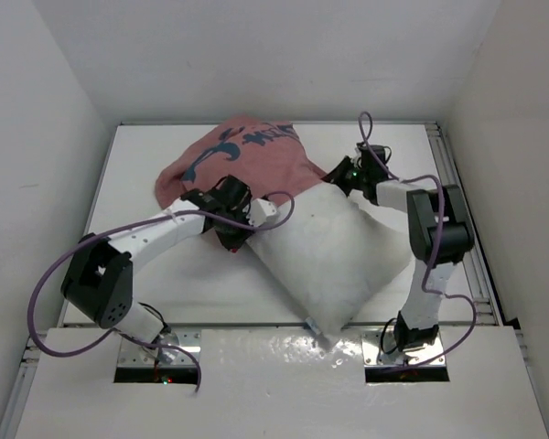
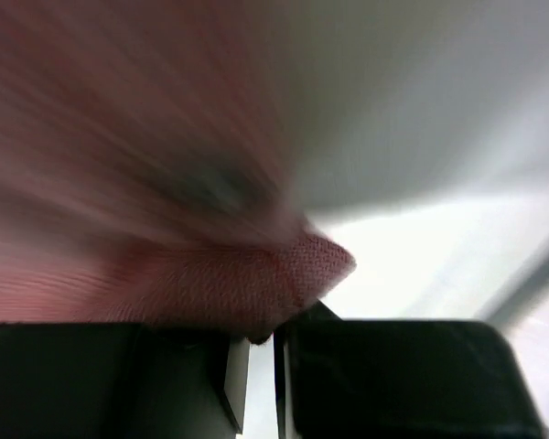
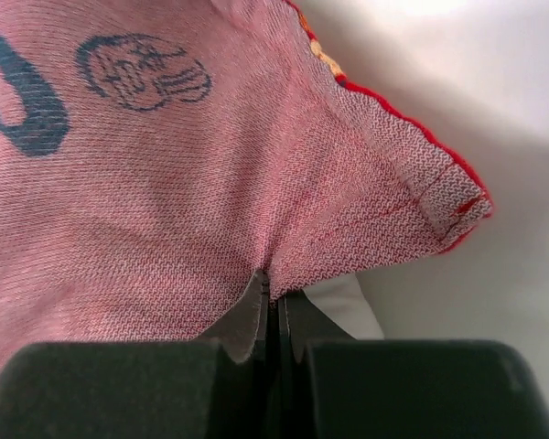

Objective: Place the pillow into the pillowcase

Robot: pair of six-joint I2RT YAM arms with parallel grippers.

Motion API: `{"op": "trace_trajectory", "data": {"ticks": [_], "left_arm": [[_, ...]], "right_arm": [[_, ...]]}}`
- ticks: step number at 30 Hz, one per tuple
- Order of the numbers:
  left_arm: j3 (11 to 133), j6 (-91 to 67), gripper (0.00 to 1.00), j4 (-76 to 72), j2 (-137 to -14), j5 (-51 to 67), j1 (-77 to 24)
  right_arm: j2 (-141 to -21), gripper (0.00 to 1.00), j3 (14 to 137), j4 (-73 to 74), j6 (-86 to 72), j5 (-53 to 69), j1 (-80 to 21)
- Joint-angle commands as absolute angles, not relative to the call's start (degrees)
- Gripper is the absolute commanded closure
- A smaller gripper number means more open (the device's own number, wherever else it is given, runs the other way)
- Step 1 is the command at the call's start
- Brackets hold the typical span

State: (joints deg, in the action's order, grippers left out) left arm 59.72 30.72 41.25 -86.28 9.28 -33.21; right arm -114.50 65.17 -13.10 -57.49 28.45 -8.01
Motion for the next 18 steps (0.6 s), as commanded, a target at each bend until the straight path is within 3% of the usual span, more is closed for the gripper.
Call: {"op": "trace_trajectory", "data": {"ticks": [1, 5, 9, 18], "left_arm": [[69.8, 29.1, 1.00, 48.4, -84.3, 23.2, -30.7], [90.3, 27.8, 1.00, 54.0, -87.0, 29.3, -25.2], [102.6, 23.7, 1.00, 54.1, -88.5, 34.4, -15.9], [106.1, 20.0, 1.00, 47.0, -86.6, 32.4, -3.6]], "right_arm": [[-102.4, 1.00, 57.7, -20.0, -60.9, 32.2, -7.8], [-91.2, 1.00, 55.6, -12.5, -58.9, 29.8, -9.0], [-81.8, 1.00, 56.8, -5.9, -58.2, 28.0, -9.3], [-72.2, 1.00, 62.9, 4.9, -56.7, 25.2, -6.9]]}}
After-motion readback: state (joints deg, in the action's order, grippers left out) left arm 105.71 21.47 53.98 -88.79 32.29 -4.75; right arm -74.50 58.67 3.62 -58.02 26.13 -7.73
